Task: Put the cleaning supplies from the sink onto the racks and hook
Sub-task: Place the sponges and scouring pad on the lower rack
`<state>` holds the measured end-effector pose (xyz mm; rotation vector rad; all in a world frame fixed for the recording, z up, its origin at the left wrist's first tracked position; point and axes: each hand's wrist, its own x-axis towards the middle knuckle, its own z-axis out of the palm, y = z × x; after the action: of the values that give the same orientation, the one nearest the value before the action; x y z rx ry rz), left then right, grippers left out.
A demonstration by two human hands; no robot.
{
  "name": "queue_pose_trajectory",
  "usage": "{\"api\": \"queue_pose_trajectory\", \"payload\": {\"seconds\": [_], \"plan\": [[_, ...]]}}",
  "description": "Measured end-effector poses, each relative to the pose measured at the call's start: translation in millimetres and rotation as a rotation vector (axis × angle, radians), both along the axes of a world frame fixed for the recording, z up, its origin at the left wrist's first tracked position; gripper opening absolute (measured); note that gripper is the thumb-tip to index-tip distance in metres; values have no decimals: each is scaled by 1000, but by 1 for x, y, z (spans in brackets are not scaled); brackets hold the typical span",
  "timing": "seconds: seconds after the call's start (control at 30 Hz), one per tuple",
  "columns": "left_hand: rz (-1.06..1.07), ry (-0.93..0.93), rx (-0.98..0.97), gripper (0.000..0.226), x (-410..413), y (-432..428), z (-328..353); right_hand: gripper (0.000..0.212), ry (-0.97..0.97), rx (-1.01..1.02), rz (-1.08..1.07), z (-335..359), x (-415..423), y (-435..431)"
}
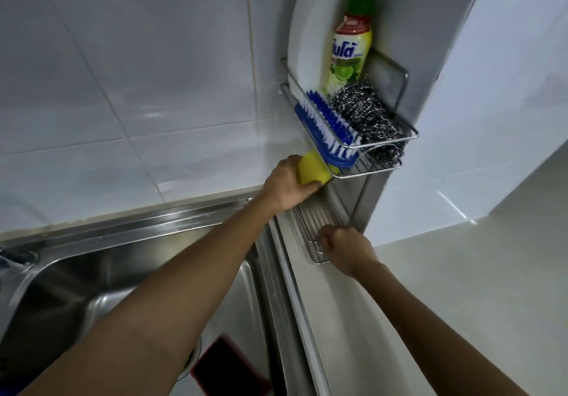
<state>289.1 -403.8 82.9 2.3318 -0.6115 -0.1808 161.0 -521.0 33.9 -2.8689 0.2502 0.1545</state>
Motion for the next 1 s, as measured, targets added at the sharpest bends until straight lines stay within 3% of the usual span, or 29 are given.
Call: {"api": "queue_pose_trajectory", "payload": {"seconds": [0.07, 0.27, 0.63, 0.8, 1.0], "plan": [[-68, -20, 76, 74, 8, -13, -1, 37, -55, -121, 61, -8, -6, 2], [-127, -23, 183, 74, 36, -27, -15, 41, -66, -220, 60, -21, -1, 4], [-43, -210, 600, 70, 52, -36, -37, 39, -11, -192, 80, -18, -1, 2], [-169, -235, 594, 71, 61, -35, -49, 36, -32, -211, 64, -19, 0, 4], [-118, -178, 660, 77, 51, -41, -49, 35, -33, -188, 55, -18, 0, 4]]}}
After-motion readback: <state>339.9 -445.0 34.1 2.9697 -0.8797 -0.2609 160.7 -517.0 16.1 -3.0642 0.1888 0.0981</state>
